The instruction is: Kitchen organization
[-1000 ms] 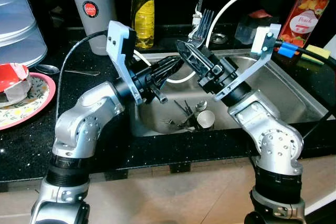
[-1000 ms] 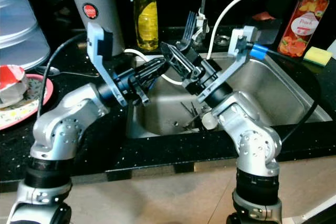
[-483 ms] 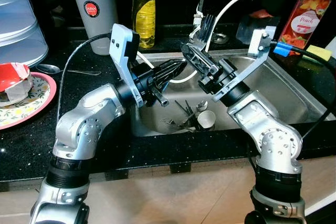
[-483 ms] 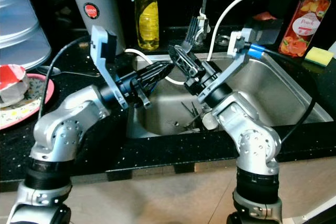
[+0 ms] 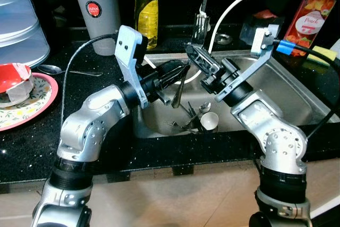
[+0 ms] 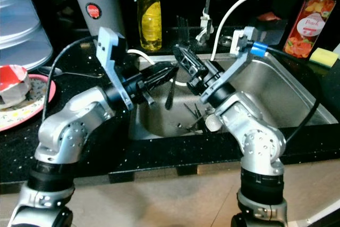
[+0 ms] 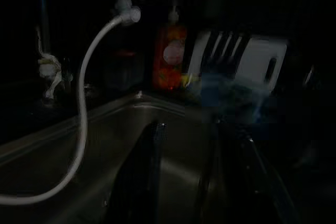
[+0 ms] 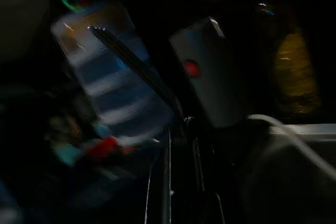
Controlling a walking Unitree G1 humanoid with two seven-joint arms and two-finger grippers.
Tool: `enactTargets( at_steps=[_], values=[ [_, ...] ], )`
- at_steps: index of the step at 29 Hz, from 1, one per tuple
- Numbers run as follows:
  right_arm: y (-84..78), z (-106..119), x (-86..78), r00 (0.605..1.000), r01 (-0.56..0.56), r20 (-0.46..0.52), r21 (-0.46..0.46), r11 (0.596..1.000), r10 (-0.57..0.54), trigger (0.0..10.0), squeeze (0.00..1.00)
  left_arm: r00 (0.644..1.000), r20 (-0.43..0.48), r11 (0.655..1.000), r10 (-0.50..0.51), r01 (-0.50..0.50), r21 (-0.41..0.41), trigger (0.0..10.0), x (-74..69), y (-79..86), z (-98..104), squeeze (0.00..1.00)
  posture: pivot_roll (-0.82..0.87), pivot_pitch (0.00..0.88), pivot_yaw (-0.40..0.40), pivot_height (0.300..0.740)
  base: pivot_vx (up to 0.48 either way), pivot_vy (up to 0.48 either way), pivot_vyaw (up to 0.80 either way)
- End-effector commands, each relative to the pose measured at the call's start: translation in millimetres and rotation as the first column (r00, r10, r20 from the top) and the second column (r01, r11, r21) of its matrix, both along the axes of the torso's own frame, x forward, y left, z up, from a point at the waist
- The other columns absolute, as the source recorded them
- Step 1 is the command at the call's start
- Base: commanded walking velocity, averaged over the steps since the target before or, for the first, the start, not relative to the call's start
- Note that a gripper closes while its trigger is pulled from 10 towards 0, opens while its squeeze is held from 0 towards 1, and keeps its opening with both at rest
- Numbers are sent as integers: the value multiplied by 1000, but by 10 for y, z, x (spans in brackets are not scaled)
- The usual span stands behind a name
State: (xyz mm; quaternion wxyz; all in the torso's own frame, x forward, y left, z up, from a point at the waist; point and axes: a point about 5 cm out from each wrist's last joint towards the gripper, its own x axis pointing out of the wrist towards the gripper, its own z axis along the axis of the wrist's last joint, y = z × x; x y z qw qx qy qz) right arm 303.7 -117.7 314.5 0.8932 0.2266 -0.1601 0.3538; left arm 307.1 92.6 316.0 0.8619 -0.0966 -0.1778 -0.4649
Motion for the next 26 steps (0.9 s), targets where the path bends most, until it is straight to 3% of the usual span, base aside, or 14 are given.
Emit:
enactTargets(
  at_steps=[1,4,7,9,13,16,19,24,26],
  values=[
    [-64,-113,106,993,113,-35,-65,992,-115,10000,0,1000,-2,994,-18,18,-107,10000,-7,110,127,0,-93,98,3,740,0,0,0],
    [-155,-192,250,962,250,-84,-113,962,-260,10000,0,1000,-5,993,15,-15,-116,10000,17,194,131,0,-93,98,3,740,0,0,0],
    [-329,-428,491,871,417,-157,-266,869,-466,10000,0,998,-33,992,56,-59,-112,10000,56,246,87,0,-88,100,7,740,0,0,0],
    [-397,-554,584,835,441,-190,-330,835,-516,10000,0,997,-39,992,66,-70,-106,10000,58,254,76,0,-88,100,7,740,0,0,0],
    [-504,-781,814,790,415,-287,-401,817,-542,10000,0,996,-55,991,76,-82,-110,10000,58,265,74,0,-85,106,4,740,0,0,0],
    [-506,-822,862,786,396,-301,-424,814,-539,10000,0,995,-58,990,78,-84,-111,10000,59,269,76,0,-83,113,3,740,0,0,0],
    [-455,-900,1014,781,326,-357,-467,822,-512,10000,0,994,-69,990,84,-91,-106,10000,69,271,69,0,-83,117,6,740,0,0,0],
    [-396,-929,1069,781,292,-359,-514,806,-511,10000,0,993,-75,990,87,-94,-103,10000,75,267,65,0,-81,120,10,740,0,0,0],
    [-276,-1054,1080,791,230,-358,-579,782,-497,10000,0,992,-82,990,92,-100,-99,10000,78,264,60,0,-79,122,8,740,0,0,0]
  ],
)
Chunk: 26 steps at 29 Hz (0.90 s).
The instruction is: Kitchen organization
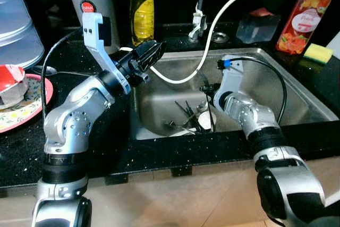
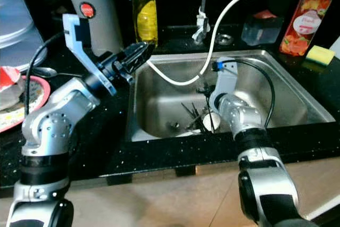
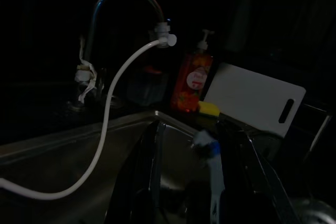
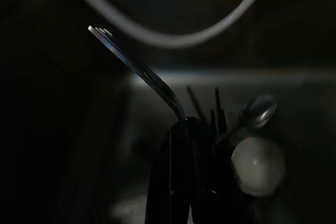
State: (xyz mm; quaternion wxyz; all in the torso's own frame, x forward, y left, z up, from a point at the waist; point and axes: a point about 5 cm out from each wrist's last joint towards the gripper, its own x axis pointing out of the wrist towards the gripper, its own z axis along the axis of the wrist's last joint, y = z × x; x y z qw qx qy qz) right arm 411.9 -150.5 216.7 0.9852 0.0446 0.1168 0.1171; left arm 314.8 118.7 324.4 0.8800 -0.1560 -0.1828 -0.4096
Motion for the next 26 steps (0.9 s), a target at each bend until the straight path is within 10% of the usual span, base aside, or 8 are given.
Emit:
enactTargets(
  at_steps=[1,10,11,12,26],
  values=[
    [116,-170,-13,997,-57,-51,-72,996,54,10000,0,1000,-18,1000,6,-6,20,10000,1,2,-25,0,-76,127,7,740,0,0,0],
    [223,-447,-68,972,-195,-169,-201,960,162,10000,0,999,-38,1000,19,-18,20,10000,-17,-2,-55,0,-73,140,-1,740,0,0,0],
    [231,-440,-64,969,-214,-170,-217,953,179,10000,173,999,-40,1000,22,-21,17,10000,-18,2,-53,0,-73,140,-1,740,0,0,0],
    [233,-437,-62,968,-218,-170,-219,951,182,10000,1000,999,-40,1000,22,-22,16,10000,-18,4,-52,0,-73,140,-1,740,0,0,0],
    [171,-17,64,988,-136,49,-152,979,145,10000,1000,998,-49,999,39,-38,23,10000,5,-4,-57,0,-78,131,0,740,0,0,0]
  ],
)
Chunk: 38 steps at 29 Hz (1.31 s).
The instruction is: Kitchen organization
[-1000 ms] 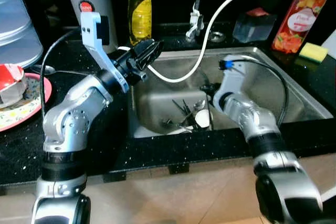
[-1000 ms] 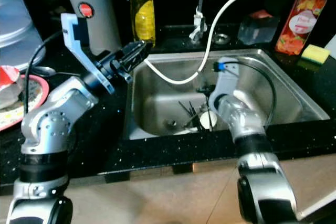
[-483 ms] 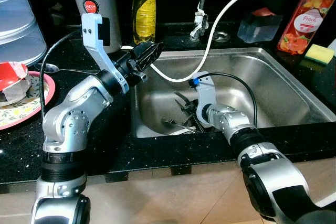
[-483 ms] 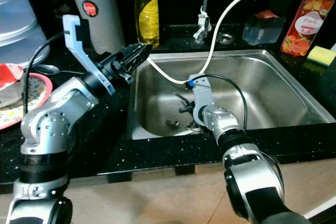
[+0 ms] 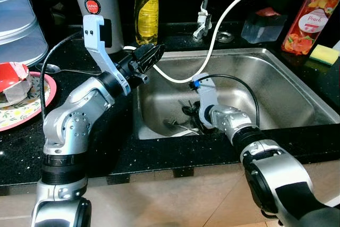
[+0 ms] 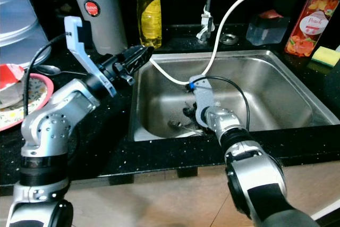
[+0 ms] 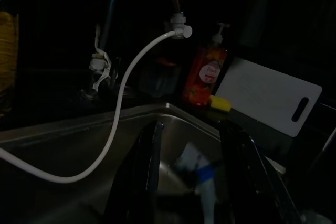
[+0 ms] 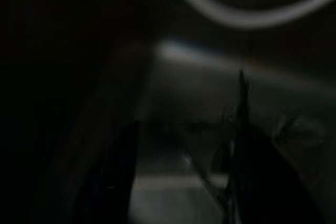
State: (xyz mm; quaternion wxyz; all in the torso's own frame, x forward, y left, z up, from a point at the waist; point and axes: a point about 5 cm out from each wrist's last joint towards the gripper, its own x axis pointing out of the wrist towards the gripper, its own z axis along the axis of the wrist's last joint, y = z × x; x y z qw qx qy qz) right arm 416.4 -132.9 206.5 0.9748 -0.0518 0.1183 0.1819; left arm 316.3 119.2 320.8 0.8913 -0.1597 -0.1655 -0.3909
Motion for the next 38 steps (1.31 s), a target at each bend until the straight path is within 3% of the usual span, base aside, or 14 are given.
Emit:
enactTargets(
  at_steps=[1,2,3,5,8,13,15,16,18,19,20,24,28,38],
  values=[
    [-16,227,41,994,9,110,70,997,-17,10000,1000,1000,-10,1000,20,-20,17,10000,5,1,-23,0,-77,131,0,740,0,0,0],
    [-16,227,41,994,9,110,70,997,-17,10000,1000,1000,-10,1000,20,-20,17,10000,5,1,-23,0,-77,131,0,740,0,0,0],
    [-50,410,60,981,21,189,144,989,-48,10000,0,997,-23,998,67,-67,21,10000,49,32,-33,0,-76,132,-1,740,0,0,0],
    [-137,776,50,932,13,343,284,959,-114,10000,0,965,-78,967,249,-244,75,10000,222,152,-105,0,-76,134,2,740,0,0,0],
    [-160,886,27,910,-1,391,329,944,-136,10000,0,940,-96,942,328,-318,108,10000,294,215,-144,0,-77,136,6,740,0,0,0],
    [-181,1243,-262,795,-91,574,434,896,-197,10000,0,818,-168,830,549,-511,225,10000,523,438,-310,0,-84,140,16,740,0,0,0],
    [-173,1272,-314,780,-109,593,445,889,-201,10000,0,805,-171,817,568,-527,234,10000,543,462,-324,0,-87,141,18,740,0,0,0],
    [-151,1368,-480,738,-163,643,464,871,-204,10000,0,717,-222,748,661,-602,279,10000,666,579,-397,0,-85,145,19,740,0,0,0],
    [-131,1421,-577,715,-194,670,466,864,-201,10000,0,638,-257,686,726,-649,328,10000,759,676,-466,0,-91,146,20,740,0,0,0],
    [-129,1443,-608,708,-202,677,467,861,-202,10000,0,610,-272,667,744,-660,345,10000,798,710,-492,0,-92,145,21,740,0,0,0],
    [-129,1443,-608,708,-202,677,467,861,-202,10000,0,610,-272,667,744,-660,345,10000,798,710,-492,0,-92,145,21,740,0,0,0],
    [-134,1533,-749,674,-233,711,463,855,-201,10000,0,518,-277,587,809,-728,355,10000,945,858,-420,0,-98,139,26,740,0,0,0],
    [-134,1564,-815,658,-247,727,456,855,-197,10000,0,493,-283,568,823,-737,367,10000,978,908,-409,0,-97,140,27,740,0,0,0],
    [-126,1644,-1070,625,-254,759,418,872,-182,10000,0,489,-298,571,820,-740,356,10000,1056,975,-362,0,-109,181,56,740,0,0,0]
  ],
)
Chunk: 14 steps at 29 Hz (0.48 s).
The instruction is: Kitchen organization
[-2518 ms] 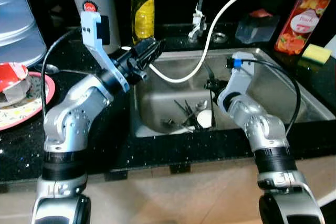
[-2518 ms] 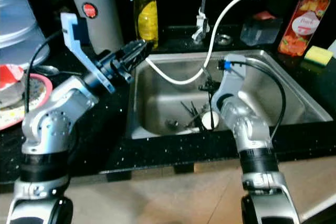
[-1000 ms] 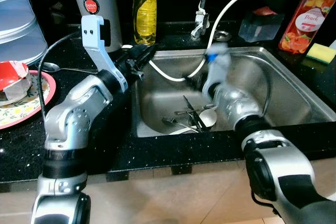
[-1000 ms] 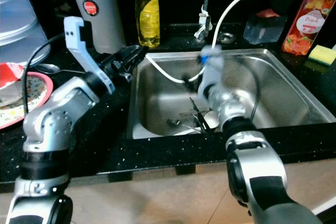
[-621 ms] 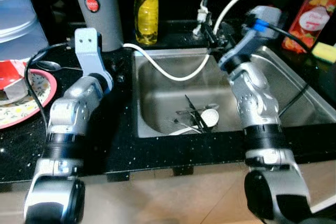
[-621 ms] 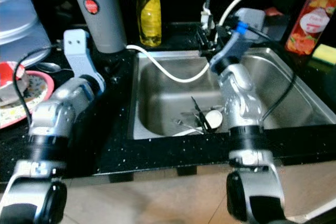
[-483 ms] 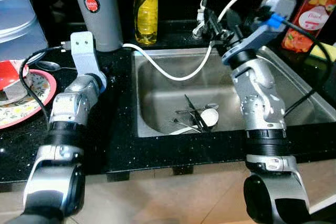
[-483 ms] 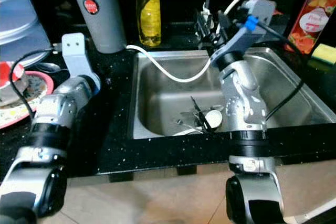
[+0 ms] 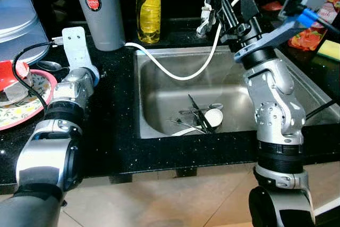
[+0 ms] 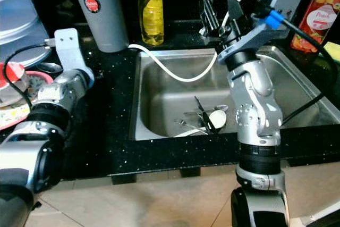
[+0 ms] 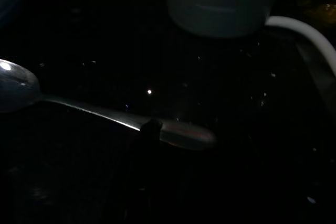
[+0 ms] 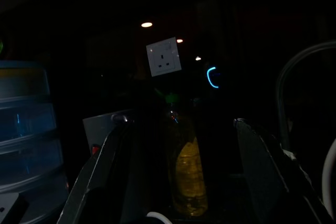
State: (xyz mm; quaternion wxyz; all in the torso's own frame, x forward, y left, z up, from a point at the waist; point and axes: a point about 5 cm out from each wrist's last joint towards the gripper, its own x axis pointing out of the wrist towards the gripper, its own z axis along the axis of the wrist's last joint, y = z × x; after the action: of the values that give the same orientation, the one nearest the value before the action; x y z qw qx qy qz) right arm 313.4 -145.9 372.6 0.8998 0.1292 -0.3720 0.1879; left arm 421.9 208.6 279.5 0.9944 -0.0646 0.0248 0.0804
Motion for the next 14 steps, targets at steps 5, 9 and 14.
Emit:
enactTargets(
  at_steps=[5,9,14],
  values=[
    [-49,2,-92,998,56,1,-49,997,-56,10000,0,999,21,999,36,-36,2,10000,8,103,80,0,-115,213,76,740,0,0,0],
    [-81,-38,-95,996,85,-8,-60,995,-85,10000,0,998,38,999,48,-49,18,10000,4,146,122,0,-112,225,88,740,0,0,0],
    [-65,-49,-141,996,93,-6,-53,994,-94,10000,0,999,46,1000,24,-25,7,10000,4,162,139,0,-113,248,99,740,0,0,0]
  ],
)
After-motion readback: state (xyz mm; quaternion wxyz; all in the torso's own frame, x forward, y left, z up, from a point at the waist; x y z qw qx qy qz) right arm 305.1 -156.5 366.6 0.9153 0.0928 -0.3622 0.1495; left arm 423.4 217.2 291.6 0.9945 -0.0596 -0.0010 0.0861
